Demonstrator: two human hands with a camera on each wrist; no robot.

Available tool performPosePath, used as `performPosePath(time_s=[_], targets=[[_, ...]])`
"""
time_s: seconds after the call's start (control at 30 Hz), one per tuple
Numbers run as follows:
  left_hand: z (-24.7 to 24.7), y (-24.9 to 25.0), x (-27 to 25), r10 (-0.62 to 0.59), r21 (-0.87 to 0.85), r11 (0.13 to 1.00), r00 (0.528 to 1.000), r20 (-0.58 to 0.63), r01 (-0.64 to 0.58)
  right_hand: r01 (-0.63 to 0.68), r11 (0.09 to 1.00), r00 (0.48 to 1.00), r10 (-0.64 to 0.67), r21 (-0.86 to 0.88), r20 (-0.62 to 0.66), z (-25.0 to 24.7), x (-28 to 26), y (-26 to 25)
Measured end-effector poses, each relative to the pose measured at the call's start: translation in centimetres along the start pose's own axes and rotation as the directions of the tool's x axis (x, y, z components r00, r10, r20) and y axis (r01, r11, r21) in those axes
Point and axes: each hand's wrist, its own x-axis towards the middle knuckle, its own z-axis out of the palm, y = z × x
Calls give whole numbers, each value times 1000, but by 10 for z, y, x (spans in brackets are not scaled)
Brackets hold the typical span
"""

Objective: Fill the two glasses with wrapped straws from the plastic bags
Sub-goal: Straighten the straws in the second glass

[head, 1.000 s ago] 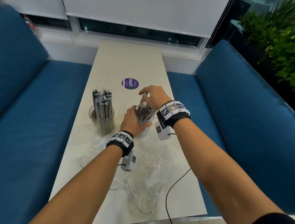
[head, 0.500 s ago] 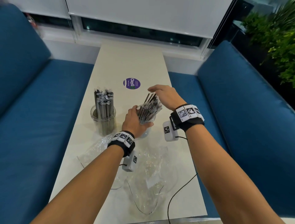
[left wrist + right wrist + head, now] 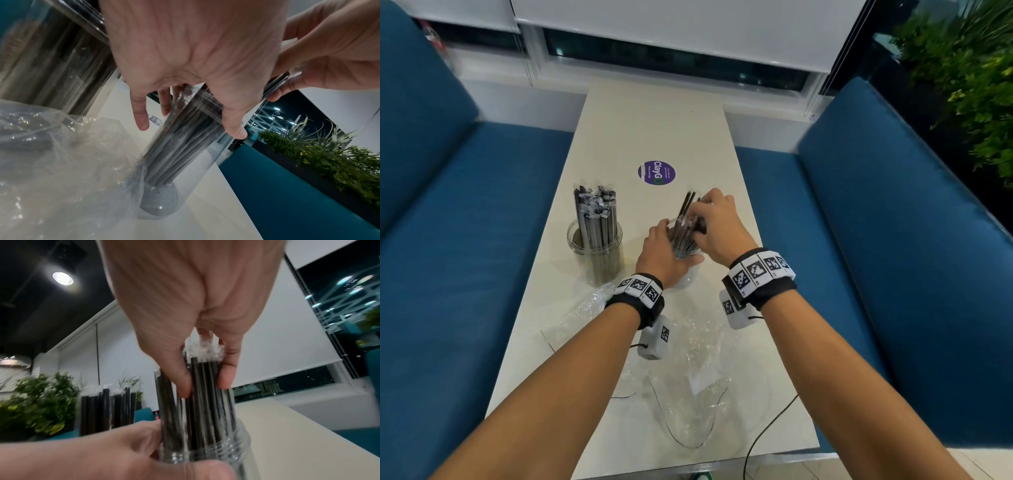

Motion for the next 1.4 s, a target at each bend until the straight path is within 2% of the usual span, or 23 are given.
performPosePath(time_s=[0.1,0.13,0.2,0.27,0.3,0.4,0.43,0.5,0.63,0.67,0.83,0.97,1.3,1.4], targets=[[0,1,-1,5,5,1000,1000,-11,-5,17,995,993,-5,103,-117,-5,0,9],[0,2,-2,5,6,1000,1000,-16,-5,39,995,993,-28,95,-114,-5,-2,10],[0,2,-2,4,1,1000,1000,-22,-4,71,997,997,-72,-18,-7,-3,-6,11],[1,2,-2,12,-1,1000,1000,-19,-12,55,993,996,-46,-108,81,-4,-10,11],[0,2,-3,19,2,1000,1000,-18,-19,34,996,998,-29,-77,60,-7,-11,9],[0,1,-4,19,-2,1000,1000,-21,-19,49,998,982,-42,33,-182,-16,-5,-4],[0,1,-4,11,-7,1000,1000,-19,-11,60,997,974,-49,41,-222,-16,0,-8],[0,0,-4,6,-8,1000,1000,-15,-6,63,998,983,-61,8,-176,-14,10,-13],[0,0,-3,-2,-11,1000,1000,-7,2,57,990,995,-45,-130,93,2,26,-12],[0,0,-3,-14,-7,1000,1000,-3,14,63,990,994,-50,-124,101,4,27,-10],[1,2,-2,-16,7,1000,1000,2,16,109,992,990,-115,-68,-82,2,22,5],[0,3,-3,-14,10,1000,1000,4,14,136,976,991,-131,-170,39,0,13,7],[1,-1,-1,-7,-8,1000,1000,-4,7,133,983,990,-138,-127,-27,-6,12,0],[1,-1,-1,-9,-13,1000,1000,-5,9,108,982,994,-104,-155,33,-2,18,-4]])
